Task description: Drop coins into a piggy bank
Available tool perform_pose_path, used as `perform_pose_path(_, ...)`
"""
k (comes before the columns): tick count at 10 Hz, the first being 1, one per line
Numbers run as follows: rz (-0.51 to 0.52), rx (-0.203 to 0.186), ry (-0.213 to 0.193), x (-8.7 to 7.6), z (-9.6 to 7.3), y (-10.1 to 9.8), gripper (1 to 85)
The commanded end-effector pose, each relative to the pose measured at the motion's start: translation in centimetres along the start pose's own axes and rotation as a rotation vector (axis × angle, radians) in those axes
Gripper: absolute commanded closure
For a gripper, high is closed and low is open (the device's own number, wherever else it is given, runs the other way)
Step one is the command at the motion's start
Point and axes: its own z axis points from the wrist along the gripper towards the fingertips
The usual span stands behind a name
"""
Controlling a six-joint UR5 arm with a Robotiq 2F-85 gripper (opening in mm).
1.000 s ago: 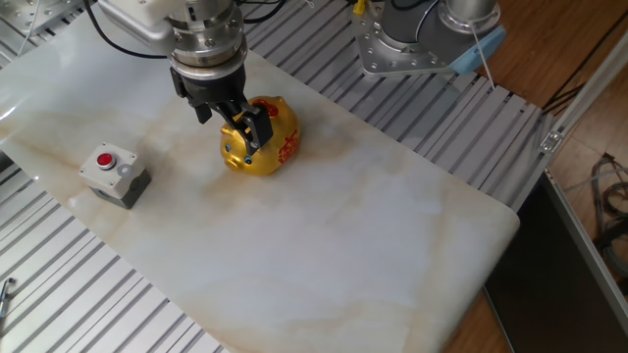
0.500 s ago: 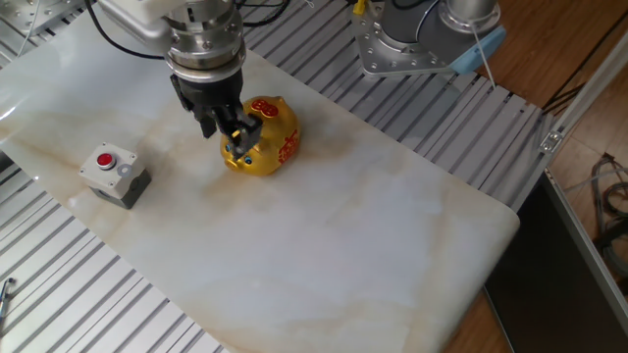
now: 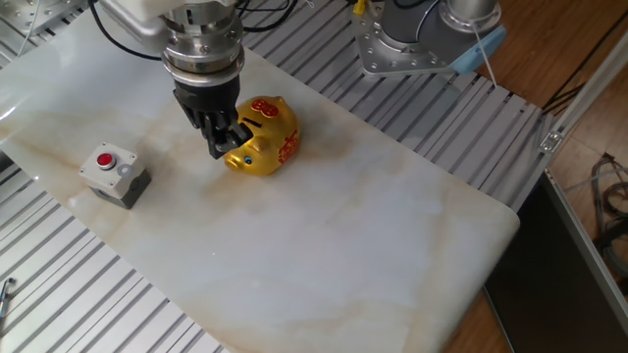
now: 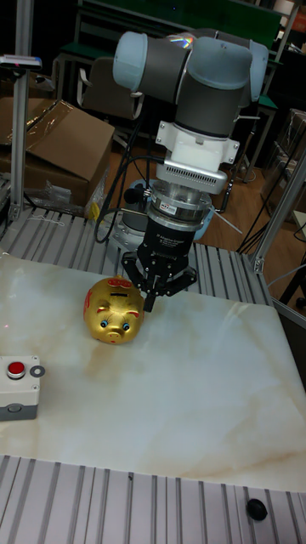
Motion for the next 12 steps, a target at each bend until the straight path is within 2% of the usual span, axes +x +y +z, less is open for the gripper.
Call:
perform_pose_path(1,0.0,-0.002,0.007,0.3,0.1,0.0,84.7)
perform_pose_path(3,-0.019,-0.007,0.0,0.8,0.5,-0.3,84.7)
perform_pose_path(5,-0.073,0.008,-0.01,1.2,1.0,-1.9,84.7)
perform_pose_path(9,-0.096,-0.039,-0.028,1.4,1.8,-2.7,84.7)
perform_pose_path(11,-0.105,-0.034,-0.029,1.6,1.9,-3.1,84.7)
perform_pose_path(12,-0.109,-0.05,-0.039,1.6,2.4,-3.2,84.7)
